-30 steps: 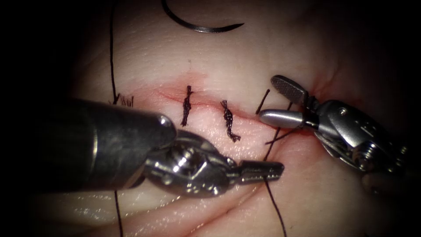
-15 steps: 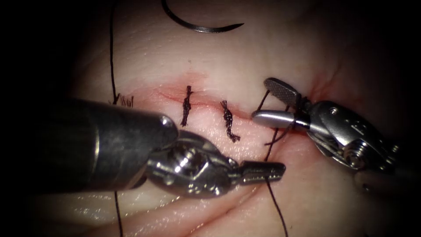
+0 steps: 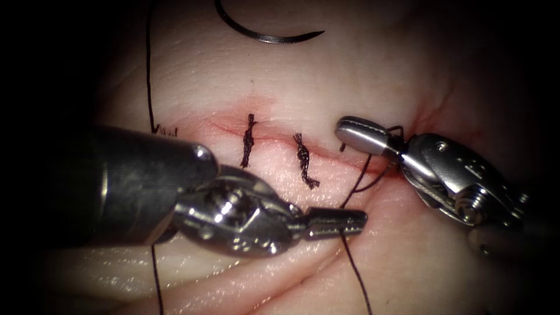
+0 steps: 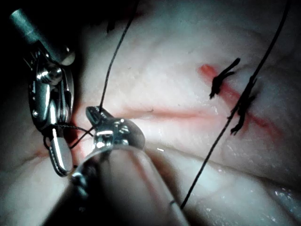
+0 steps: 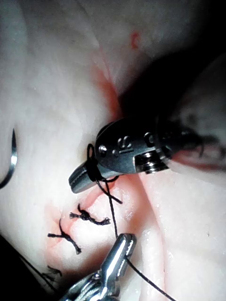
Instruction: Wound Closure
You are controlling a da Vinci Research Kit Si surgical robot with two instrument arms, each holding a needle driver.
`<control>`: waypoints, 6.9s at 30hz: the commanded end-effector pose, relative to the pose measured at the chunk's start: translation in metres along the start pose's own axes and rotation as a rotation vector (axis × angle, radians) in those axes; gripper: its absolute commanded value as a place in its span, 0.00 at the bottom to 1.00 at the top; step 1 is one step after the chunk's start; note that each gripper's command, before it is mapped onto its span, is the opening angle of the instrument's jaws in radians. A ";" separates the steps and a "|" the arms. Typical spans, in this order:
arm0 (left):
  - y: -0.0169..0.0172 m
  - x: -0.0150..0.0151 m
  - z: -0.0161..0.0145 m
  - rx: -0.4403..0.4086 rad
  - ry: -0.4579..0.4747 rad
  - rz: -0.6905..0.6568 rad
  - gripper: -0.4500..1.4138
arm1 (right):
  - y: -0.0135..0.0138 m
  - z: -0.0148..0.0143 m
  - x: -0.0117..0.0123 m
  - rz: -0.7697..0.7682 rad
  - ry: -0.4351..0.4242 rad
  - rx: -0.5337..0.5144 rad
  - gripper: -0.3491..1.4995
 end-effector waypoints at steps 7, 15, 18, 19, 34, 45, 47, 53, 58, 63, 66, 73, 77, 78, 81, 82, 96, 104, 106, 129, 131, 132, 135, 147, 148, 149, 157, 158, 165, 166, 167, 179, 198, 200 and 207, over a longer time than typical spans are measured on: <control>-0.0021 -0.0011 -0.0013 0.019 -0.034 -0.021 0.00 | -0.0026 -0.0003 -0.0017 0.165 0.017 -0.115 0.00; -0.0032 -0.0015 -0.0025 0.015 -0.052 -0.044 0.00 | -0.0030 -0.0005 -0.0006 0.749 0.072 -0.191 0.00; -0.0037 -0.0019 -0.0036 0.012 -0.063 -0.051 0.00 | -0.0034 -0.0010 -0.0010 0.859 0.064 -0.207 0.00; -0.0039 -0.0021 -0.0040 0.011 -0.067 -0.054 0.00 | -0.0035 -0.0012 -0.0011 0.874 0.061 -0.203 0.00; -0.0086 -0.0062 -0.0091 0.036 -0.127 -0.108 0.00 | -0.0077 -0.0043 -0.0023 0.565 0.107 -0.186 0.00; -0.0124 -0.0093 -0.0070 0.038 -0.130 -0.128 0.00 | -0.0138 -0.0026 -0.0012 -0.400 -0.070 -0.442 0.00; -0.0131 -0.0095 -0.0070 0.037 -0.130 -0.125 0.00 | -0.0144 -0.0025 -0.0012 -0.496 -0.100 -0.473 0.00; -0.0157 -0.0105 -0.0073 0.053 -0.122 -0.136 0.00 | -0.0155 -0.0024 -0.0018 -0.710 -0.185 -0.543 0.00; -0.0178 -0.0116 -0.0077 0.067 -0.135 -0.149 0.00 | -0.0157 -0.0018 -0.0026 -0.827 -0.277 -0.570 0.00; -0.0197 -0.0130 -0.0073 0.080 -0.154 -0.159 0.00 | -0.0162 -0.0011 -0.0033 -0.944 -0.317 -0.590 0.00; -0.0208 -0.0142 -0.0066 0.088 -0.164 -0.169 0.00 | -0.0168 -0.0009 -0.0033 -0.988 -0.317 -0.574 0.00; -0.0224 -0.0172 -0.0051 0.132 -0.187 -0.179 0.00 | -0.0174 -0.0010 -0.0013 -0.974 -0.303 -0.536 0.00; -0.0227 -0.0182 -0.0053 0.153 -0.201 -0.184 0.00 | -0.0168 -0.0009 0.0003 -0.959 -0.291 -0.532 0.00; -0.0228 -0.0183 -0.0053 0.159 -0.203 -0.185 0.00 | -0.0166 -0.0009 0.0006 -0.956 -0.288 -0.530 0.00; -0.0233 -0.0190 -0.0055 0.186 -0.218 -0.196 0.00 | -0.0158 -0.0007 0.0017 -0.944 -0.288 -0.525 0.00; -0.0236 -0.0192 -0.0056 0.197 -0.221 -0.200 0.00 | -0.0157 -0.0006 0.0018 -0.943 -0.289 -0.526 0.00; -0.0268 -0.0228 -0.0060 0.359 -0.316 -0.215 0.00 | -0.0148 0.0004 -0.0005 -0.970 -0.343 -0.474 0.00; -0.0279 -0.0250 -0.0056 0.388 -0.374 -0.225 0.00 | -0.0155 0.0003 -0.0017 -0.982 -0.351 -0.460 0.00; -0.0282 -0.0255 -0.0055 0.394 -0.388 -0.229 0.00 | -0.0156 0.0002 -0.0019 -0.984 -0.352 -0.458 0.00; -0.0318 -0.0307 -0.0035 0.417 -0.470 -0.240 0.00 | -0.0159 -0.0013 -0.0053 -1.001 -0.403 -0.444 0.00; -0.0316 -0.0306 -0.0033 0.419 -0.471 -0.238 0.00 | -0.0160 -0.0013 -0.0052 -0.988 -0.396 -0.449 0.00; -0.0315 -0.0305 -0.0032 0.420 -0.465 -0.235 0.00 | -0.0160 -0.0013 -0.0050 -0.970 -0.390 -0.457 0.00; -0.0310 -0.0299 -0.0029 0.424 -0.451 -0.223 0.00 | -0.0160 -0.0013 -0.0045 -0.957 -0.363 -0.457 0.00; -0.0296 -0.0247 -0.0028 0.444 -0.242 -0.343 0.00 | -0.0171 -0.0019 -0.0010 -0.786 -0.238 -0.411 0.97; -0.0293 -0.0239 -0.0029 0.444 -0.211 -0.358 0.00 | -0.0172 -0.0021 -0.0007 -0.736 -0.230 -0.397 0.98; -0.0289 -0.0228 -0.0031 0.443 -0.164 -0.383 0.00 | -0.0172 -0.0024 -0.0004 -0.704 -0.224 -0.392 0.99; -0.0248 -0.0144 -0.0054 0.380 0.121 -0.522 0.00 | -0.0157 -0.0055 0.0018 -0.749 -0.318 -0.273 0.44; -0.0242 -0.0131 -0.0060 0.367 0.158 -0.539 0.00 | -0.0150 -0.0059 0.0023 -0.760 -0.334 -0.215 0.07; -0.0212 -0.0069 -0.0085 0.301 0.386 -0.608 0.00 | -0.0108 -0.0060 0.0044 -0.750 -0.341 -0.045 0.00; -0.0208 -0.0063 -0.0087 0.295 0.412 -0.611 0.00 | -0.0103 -0.0058 0.0046 -0.718 -0.334 -0.031 0.00; -0.0203 -0.0058 -0.0088 0.283 0.439 -0.626 0.00 | -0.0095 -0.0056 0.0049 -0.674 -0.324 -0.018 0.00; -0.0112 0.0004 -0.0082 0.045 0.515 -0.677 0.00 | -0.0063 -0.0006 0.0062 -0.489 -0.247 0.076 0.14; -0.0049 0.0029 -0.0060 -0.014 0.530 -0.748 0.00 | 0.0011 0.0074 0.0063 -0.220 0.011 0.237 0.00; -0.0049 0.0023 -0.0059 -0.005 0.484 -0.758 0.00 | 0.0017 0.0076 0.0068 -0.160 0.071 0.279 0.00; -0.0045 -0.0014 -0.0055 0.029 0.345 -0.771 0.00 | 0.0017 0.0070 0.0089 -0.011 0.209 0.506 0.00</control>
